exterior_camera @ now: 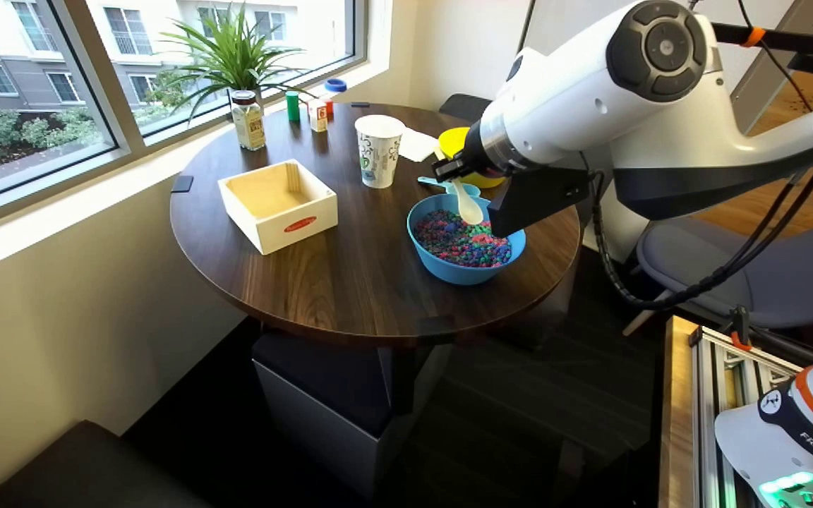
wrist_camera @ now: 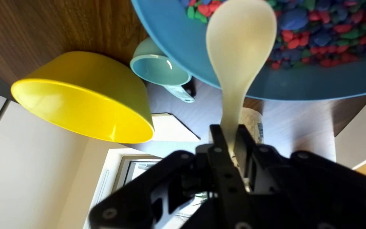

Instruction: Use the spoon to take one scoop from the blue bowl, empty it into the measuring cup and then take another scoop and empty into the yellow bowl

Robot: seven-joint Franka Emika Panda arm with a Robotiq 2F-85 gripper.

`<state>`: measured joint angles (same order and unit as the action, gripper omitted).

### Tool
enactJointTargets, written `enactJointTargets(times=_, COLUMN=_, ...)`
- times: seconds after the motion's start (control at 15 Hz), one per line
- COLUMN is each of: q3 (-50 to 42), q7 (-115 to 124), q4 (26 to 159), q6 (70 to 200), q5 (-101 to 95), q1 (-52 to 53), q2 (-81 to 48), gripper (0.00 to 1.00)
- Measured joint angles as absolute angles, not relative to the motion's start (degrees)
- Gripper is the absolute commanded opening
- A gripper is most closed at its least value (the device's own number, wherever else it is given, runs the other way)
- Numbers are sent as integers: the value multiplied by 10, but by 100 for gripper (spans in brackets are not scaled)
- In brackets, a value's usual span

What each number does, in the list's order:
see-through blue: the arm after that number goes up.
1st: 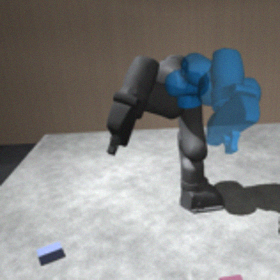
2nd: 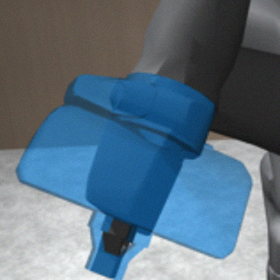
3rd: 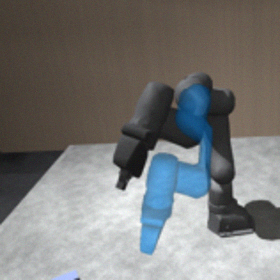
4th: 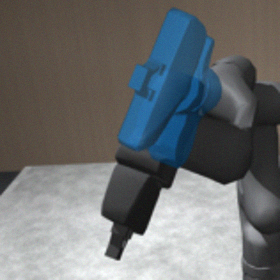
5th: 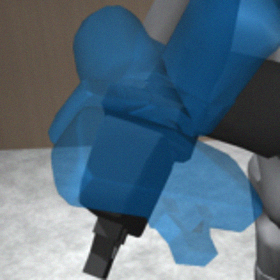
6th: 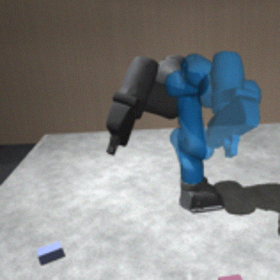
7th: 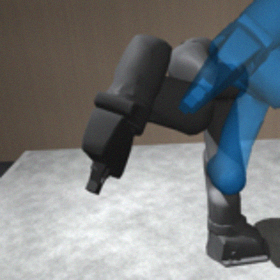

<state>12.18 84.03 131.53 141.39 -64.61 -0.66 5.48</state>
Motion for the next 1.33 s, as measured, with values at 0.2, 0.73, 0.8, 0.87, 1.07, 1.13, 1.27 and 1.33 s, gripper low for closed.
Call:
enactJointTargets(times=0.2, q3=118, q7=866, q4=1311, q6=1406, q5=-680, q1=9, q2=46, gripper=3)
enactJointTargets(times=0.73, q3=115, q7=886, q4=1309, q6=1372, q5=-721, q1=41, q2=32, gripper=3)
enactJointTargets(times=0.8, q3=115, q7=886, q4=1309, q6=1370, q5=-723, q1=44, q2=30, gripper=3)
enactJointTargets(times=0.87, q3=115, q7=888, q4=1310, q6=1369, q5=-725, q1=47, q2=28, gripper=3)
enactJointTargets(times=1.07, q3=115, q7=888, q4=1311, q6=1367, q5=-727, q1=54, q2=24, gripper=3)
enactJointTargets(times=1.13, q3=115, q7=888, q4=1312, q6=1367, q5=-727, q1=56, q2=24, gripper=3)
enactJointTargets(times=1.27, q3=115, q7=888, q4=1313, q6=1367, q5=-727, q1=59, q2=23, gripper=3)
enactJointTargets(times=1.33, q3=115, q7=888, q4=1314, q6=1366, q5=-727, q1=61, q2=23, gripper=3)
